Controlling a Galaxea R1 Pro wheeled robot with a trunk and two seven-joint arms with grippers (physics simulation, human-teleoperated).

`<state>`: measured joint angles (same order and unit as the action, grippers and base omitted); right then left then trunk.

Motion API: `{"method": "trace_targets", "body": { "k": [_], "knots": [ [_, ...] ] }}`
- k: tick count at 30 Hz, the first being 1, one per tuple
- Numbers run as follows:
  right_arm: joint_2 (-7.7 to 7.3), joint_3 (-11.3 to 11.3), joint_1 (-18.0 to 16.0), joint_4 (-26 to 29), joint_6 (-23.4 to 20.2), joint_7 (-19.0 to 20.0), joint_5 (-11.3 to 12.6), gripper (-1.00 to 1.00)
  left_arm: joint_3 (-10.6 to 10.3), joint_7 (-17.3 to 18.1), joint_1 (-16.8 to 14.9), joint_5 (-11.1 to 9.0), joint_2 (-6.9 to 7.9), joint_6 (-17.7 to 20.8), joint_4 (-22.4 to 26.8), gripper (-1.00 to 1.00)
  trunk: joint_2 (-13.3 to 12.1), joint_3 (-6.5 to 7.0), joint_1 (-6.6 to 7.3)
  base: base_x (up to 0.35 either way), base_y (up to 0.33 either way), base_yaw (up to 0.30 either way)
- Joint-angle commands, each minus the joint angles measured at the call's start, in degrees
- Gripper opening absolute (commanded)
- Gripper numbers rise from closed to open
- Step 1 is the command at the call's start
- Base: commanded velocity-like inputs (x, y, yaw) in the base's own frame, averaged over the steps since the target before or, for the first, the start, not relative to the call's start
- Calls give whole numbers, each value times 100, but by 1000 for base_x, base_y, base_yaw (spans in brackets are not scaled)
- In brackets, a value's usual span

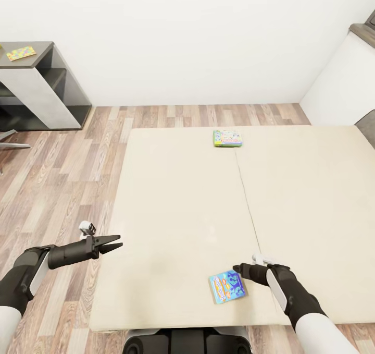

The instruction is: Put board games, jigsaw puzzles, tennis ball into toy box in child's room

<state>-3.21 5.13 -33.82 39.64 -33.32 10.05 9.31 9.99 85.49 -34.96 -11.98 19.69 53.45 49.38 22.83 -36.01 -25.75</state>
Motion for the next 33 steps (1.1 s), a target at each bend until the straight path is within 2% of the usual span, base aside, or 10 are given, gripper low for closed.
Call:
{"method": "trace_targets", "body": {
  "k": [1, 14, 26, 33],
  "knots": [
    [0, 17, -2, 7, -34, 16, 18, 100, 0, 9, -2, -4, 1, 60, 1, 100, 9, -7, -3, 0, 0, 0],
    [6, 23, -2, 13, -34, 16, 18, 100, 1, -23, -4, 1, 0, 60, 1, 100, 9, -27, -3, 0, 0, 0],
    [4, 23, -2, 5, -48, 15, 22, 100, -5, -24, -3, 0, 0, 60, 1, 100, 9, -130, -3, 0, 0, 0],
    [-1, 21, -2, 0, -242, 14, 19, 100, 2, -24, -2, 2, 0, 60, 1, 100, 9, -195, -3, 0, 0, 0]
  ]
}}
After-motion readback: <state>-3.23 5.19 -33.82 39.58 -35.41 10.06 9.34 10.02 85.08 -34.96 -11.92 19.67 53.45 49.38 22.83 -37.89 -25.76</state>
